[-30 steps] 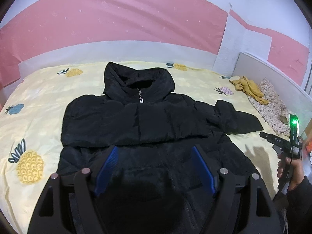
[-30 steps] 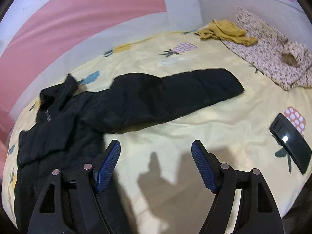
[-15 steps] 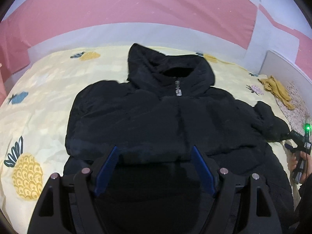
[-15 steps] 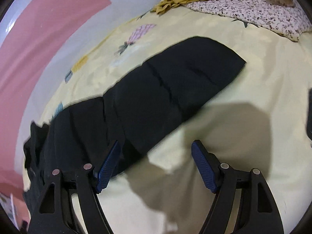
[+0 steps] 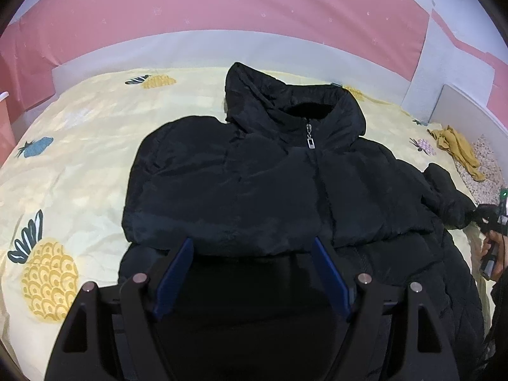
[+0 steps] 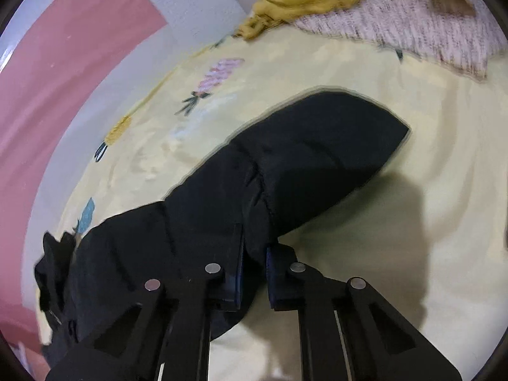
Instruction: Fold large clothes
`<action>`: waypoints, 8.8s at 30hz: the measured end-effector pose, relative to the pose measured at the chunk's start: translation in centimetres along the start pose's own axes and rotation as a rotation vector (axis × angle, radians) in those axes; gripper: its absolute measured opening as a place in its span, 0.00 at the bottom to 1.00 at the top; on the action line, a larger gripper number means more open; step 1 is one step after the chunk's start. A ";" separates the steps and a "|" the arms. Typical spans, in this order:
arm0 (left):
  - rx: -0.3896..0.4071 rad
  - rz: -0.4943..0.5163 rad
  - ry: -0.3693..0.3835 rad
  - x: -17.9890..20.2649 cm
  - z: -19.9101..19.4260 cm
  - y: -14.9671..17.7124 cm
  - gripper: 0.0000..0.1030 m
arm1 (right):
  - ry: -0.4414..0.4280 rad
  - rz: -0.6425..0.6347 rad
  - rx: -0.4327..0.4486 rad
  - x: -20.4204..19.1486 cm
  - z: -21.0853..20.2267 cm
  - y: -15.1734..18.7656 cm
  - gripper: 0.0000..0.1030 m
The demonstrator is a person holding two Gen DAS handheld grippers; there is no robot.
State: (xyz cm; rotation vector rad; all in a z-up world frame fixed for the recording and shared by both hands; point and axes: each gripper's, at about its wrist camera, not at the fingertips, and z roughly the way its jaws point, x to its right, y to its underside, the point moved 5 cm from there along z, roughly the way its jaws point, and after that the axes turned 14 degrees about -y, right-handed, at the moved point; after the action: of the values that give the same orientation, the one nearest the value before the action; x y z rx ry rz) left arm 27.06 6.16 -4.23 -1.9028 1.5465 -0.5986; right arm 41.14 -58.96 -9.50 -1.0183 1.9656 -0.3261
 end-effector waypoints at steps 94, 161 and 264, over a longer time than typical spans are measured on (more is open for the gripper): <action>-0.022 0.116 -0.029 5.5 11.8 -6.0 0.51 | -0.136 -0.657 -0.367 -22.4 12.9 13.2 0.29; -0.150 -0.045 0.058 5.4 23.1 -20.9 0.22 | -0.400 -0.556 -0.422 -39.2 22.1 8.9 0.25; -0.103 0.158 0.182 5.0 3.7 4.6 0.35 | -0.462 -0.725 -0.572 -30.4 4.5 32.4 0.07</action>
State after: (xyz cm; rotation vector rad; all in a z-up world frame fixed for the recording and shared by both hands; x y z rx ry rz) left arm 27.46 1.28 -10.21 -1.8199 1.8564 -0.6468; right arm 36.09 -14.67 -12.74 -1.9714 1.2283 0.1041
